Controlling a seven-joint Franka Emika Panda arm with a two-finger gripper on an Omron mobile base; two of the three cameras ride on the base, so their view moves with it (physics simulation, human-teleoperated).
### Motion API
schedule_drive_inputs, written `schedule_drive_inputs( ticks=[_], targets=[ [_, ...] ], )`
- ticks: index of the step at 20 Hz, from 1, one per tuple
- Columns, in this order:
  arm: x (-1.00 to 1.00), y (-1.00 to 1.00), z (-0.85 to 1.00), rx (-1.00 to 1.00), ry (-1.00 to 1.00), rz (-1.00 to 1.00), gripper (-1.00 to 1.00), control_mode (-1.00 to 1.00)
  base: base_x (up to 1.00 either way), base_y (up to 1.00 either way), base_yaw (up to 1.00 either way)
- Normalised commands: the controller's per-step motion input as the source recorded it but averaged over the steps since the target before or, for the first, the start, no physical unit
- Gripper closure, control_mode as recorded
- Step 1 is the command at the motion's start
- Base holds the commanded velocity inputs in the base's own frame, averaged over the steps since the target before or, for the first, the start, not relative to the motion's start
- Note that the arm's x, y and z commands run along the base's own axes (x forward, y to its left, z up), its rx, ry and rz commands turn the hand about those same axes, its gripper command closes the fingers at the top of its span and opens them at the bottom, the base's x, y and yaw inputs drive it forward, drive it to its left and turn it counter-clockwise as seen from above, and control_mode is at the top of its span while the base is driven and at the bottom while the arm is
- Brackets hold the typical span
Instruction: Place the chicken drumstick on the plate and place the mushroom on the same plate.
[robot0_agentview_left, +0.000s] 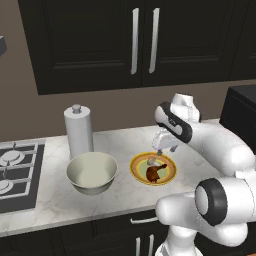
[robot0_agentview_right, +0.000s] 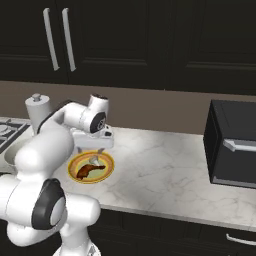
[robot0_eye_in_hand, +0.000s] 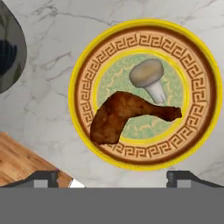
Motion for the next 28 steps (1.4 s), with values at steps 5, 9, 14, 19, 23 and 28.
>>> schedule_drive_inputs(
  ticks=[5,9,14,19,23,28],
  targets=[
    [-0.7,-0.07,0.6,0.0,-0.01,0.0,-1.0,-1.0,0.0,0.0,0.0],
    [-0.65,-0.05,0.33,0.0,-0.01,0.0,-1.0,-1.0,0.0,0.0,0.0],
    [-0.47,-0.03,0.03,0.0,0.0,0.0,-1.0,-1.0,0.0,0.0,0.0],
    [-0.6,0.0,0.25,0.0,-0.05,0.0,-1.0,-1.0,0.0,0.0,0.0],
    [-0.56,0.0,0.34,0.0,-0.1,0.0,-1.0,-1.0,0.0,0.0,0.0],
    [-0.58,0.0,0.39,0.0,-0.12,0.0,-1.0,-1.0,0.0,0.0,0.0]
  ],
)
